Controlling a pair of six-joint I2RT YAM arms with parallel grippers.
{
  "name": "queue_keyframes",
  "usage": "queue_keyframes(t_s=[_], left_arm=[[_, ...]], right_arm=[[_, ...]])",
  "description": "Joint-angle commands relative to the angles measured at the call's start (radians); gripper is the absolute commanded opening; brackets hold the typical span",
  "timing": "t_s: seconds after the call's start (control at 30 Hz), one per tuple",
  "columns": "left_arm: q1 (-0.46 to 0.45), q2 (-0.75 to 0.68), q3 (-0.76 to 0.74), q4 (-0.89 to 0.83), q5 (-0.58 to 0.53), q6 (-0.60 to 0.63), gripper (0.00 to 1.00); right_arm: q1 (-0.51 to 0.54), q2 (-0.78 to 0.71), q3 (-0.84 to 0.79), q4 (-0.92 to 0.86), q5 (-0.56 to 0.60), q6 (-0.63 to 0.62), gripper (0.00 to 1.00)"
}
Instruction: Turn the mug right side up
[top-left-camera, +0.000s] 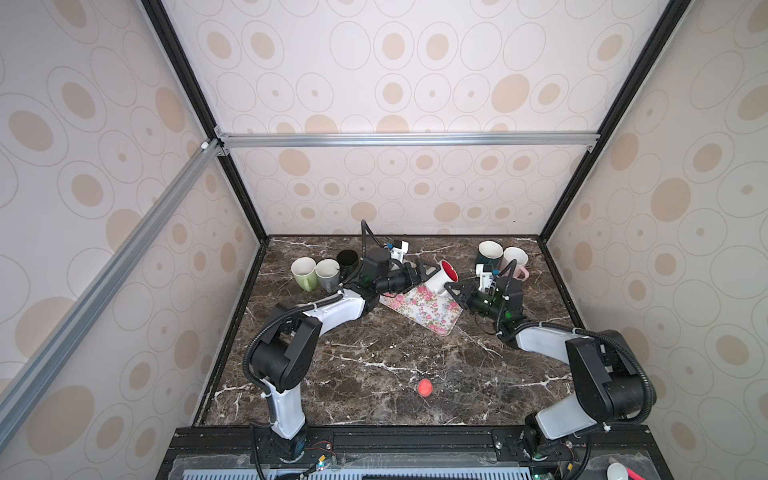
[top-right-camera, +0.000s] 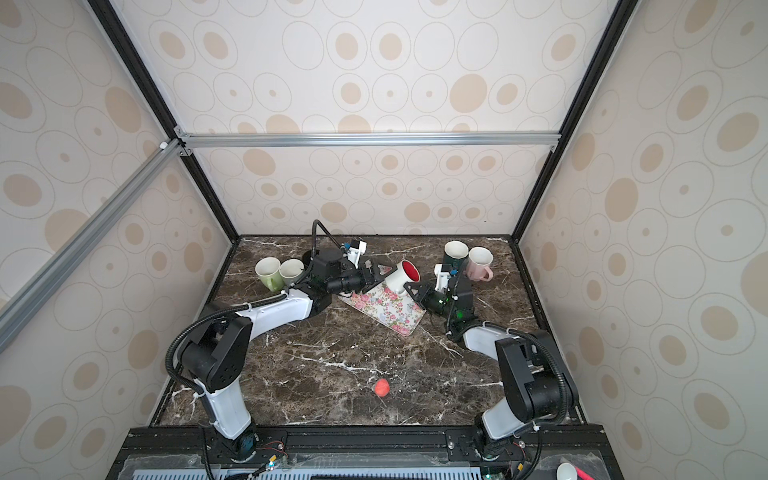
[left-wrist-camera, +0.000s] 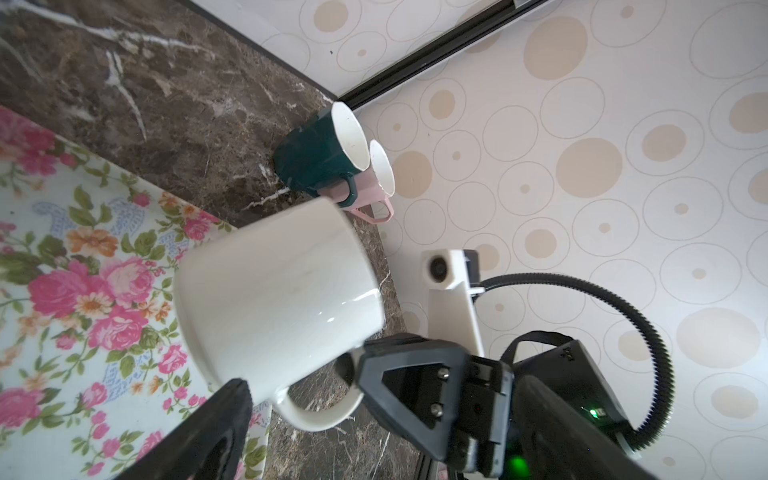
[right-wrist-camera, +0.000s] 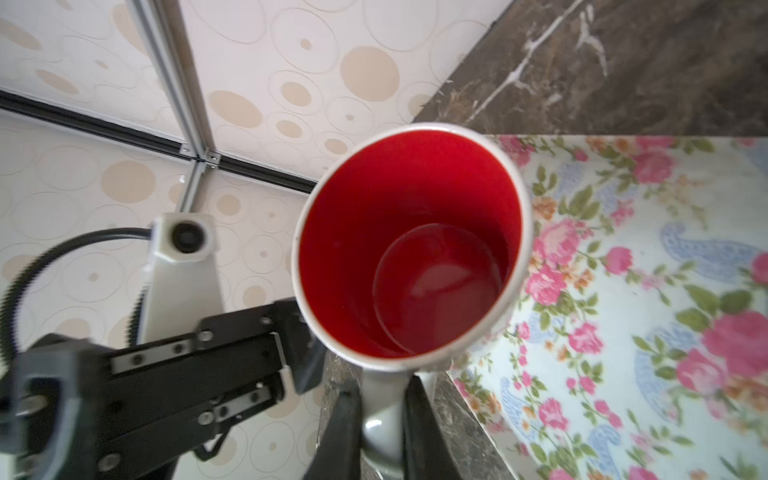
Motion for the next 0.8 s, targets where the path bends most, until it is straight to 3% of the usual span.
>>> queue_keyframes(t_s=[0.0,0.4,0.77], left_arm=[[-0.002,-0.060,0.051,-0.035,-0.033,0.099,0.98],[0.011,-0.090,0.002,-0.045,-0.050,0.128,0.98],[0.023,-0.118,-0.050,-0.044,-0.066,0.165,0.98]], right_arm=[[0.006,-0.008,0.029,-0.002,0.007,-0.043,0.00],[0.006,-0.022,0.184,-0.274,0.077,-0.241,0.00],[0.006,0.048,0.405,-0.594,0.326,-0.563,0.00]])
